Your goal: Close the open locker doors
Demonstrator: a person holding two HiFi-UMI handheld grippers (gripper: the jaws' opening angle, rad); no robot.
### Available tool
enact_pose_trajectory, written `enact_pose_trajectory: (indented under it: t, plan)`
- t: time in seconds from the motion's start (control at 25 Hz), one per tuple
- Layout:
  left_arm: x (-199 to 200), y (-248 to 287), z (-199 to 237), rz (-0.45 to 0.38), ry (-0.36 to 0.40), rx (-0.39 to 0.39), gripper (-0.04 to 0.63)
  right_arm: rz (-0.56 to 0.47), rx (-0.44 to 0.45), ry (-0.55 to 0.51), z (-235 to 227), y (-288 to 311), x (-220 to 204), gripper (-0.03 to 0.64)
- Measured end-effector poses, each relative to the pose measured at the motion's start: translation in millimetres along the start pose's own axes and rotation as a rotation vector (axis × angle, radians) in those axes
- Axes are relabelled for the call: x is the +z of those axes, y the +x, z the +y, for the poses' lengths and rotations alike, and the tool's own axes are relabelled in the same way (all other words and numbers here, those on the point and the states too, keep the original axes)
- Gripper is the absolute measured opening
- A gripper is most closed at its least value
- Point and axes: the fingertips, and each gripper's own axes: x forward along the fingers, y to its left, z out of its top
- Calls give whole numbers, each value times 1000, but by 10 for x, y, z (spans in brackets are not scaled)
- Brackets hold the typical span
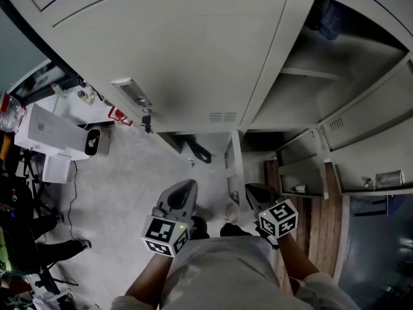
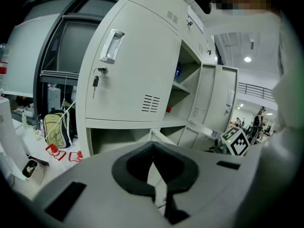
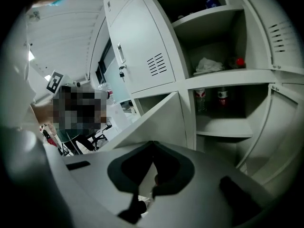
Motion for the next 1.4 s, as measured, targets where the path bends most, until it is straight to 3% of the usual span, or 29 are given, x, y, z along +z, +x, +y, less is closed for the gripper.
enact_pose_trajectory:
  t: [0.72,1.4]
  plan:
    - [54,-219,621,3,-3,32,14,16,48,-23,434,560,205,28]
    - [159,-272,1112,1,18,-8,14,-12,7,4,657,972,420,28]
